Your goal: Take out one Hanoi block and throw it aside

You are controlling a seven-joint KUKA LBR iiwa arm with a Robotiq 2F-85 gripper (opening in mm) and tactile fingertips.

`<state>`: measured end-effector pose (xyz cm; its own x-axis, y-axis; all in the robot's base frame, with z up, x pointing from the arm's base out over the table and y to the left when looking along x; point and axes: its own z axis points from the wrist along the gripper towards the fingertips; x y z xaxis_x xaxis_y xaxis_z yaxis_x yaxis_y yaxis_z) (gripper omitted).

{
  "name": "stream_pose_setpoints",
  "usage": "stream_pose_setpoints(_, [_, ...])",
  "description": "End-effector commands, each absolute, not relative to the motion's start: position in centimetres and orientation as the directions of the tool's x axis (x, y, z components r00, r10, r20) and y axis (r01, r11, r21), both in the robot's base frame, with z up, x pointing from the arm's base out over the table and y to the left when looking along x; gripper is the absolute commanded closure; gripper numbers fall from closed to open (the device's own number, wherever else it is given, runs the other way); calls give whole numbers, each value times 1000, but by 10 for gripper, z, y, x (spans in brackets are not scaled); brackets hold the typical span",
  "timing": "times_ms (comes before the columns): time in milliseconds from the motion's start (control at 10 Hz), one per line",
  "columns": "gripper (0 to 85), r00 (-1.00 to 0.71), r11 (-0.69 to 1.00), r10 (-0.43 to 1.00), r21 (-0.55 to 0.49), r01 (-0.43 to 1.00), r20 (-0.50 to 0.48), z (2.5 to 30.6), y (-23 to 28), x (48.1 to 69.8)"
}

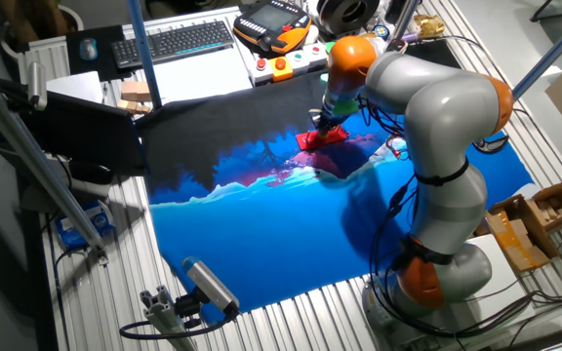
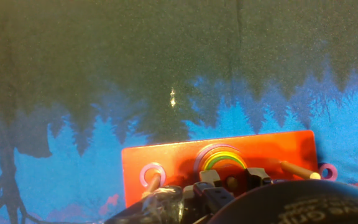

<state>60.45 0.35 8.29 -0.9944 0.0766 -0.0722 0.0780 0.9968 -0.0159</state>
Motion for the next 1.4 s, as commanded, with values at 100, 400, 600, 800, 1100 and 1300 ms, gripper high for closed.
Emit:
stream_pose_setpoints(100, [843,-994,996,80,-22,82,-71,88,3,605])
stream_pose_setpoints(400, [843,-994,996,84,-32,87,-69,98,3,603])
stream_pose_setpoints(600, [843,-993,995,97,-32,99,-65,109,2,602])
stream_pose_setpoints(800, [843,-993,994,96,-35,99,-64,120,-6,601])
stream_pose_setpoints(1100, [843,-994,994,91,-57,94,-61,137,-32,599])
stream_pose_setpoints(1300, [843,-994,995,85,-56,88,-62,137,-55,599])
